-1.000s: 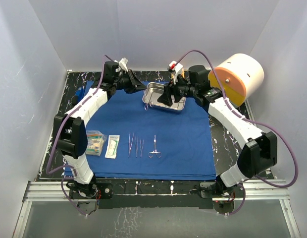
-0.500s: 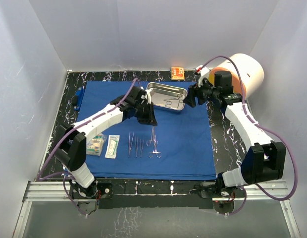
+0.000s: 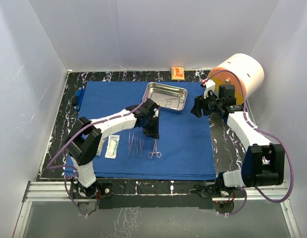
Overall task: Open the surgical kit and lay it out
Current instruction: Place the medical item in the surgical kit.
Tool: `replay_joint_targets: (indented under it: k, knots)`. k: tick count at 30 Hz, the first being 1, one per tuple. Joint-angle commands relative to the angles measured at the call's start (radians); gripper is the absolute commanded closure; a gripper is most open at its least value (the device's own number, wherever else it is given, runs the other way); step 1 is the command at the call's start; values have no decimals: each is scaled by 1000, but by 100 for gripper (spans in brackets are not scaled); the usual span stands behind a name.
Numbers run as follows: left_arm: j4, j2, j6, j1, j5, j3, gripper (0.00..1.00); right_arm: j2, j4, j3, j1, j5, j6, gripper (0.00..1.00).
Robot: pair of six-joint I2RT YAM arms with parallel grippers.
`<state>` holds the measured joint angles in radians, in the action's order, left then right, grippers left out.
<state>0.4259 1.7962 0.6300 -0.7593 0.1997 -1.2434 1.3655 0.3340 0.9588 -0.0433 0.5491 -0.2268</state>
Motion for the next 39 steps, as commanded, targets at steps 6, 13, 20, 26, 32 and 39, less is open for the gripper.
replay_joint_targets:
  k: [6, 13, 20, 26, 32, 39]
  knots:
    - [83, 28, 82, -14, -154, -54, 100, -29, -96, -6, 25, 20, 2, 44]
    - [67, 47, 95, -13, -141, -53, 99, -29, -97, -8, 28, 35, 5, 44]
    - [61, 54, 82, -15, -162, -56, 98, -29, -96, -12, 31, 50, 8, 44]
    - [53, 60, 83, -16, -161, -57, 98, -26, -96, -12, 31, 59, 11, 44]
    - [50, 70, 89, -15, -150, -63, 97, -24, -95, -12, 31, 64, 11, 44]
    - [63, 85, 93, -18, -151, -93, 97, -15, -92, -11, 33, 65, 10, 44]
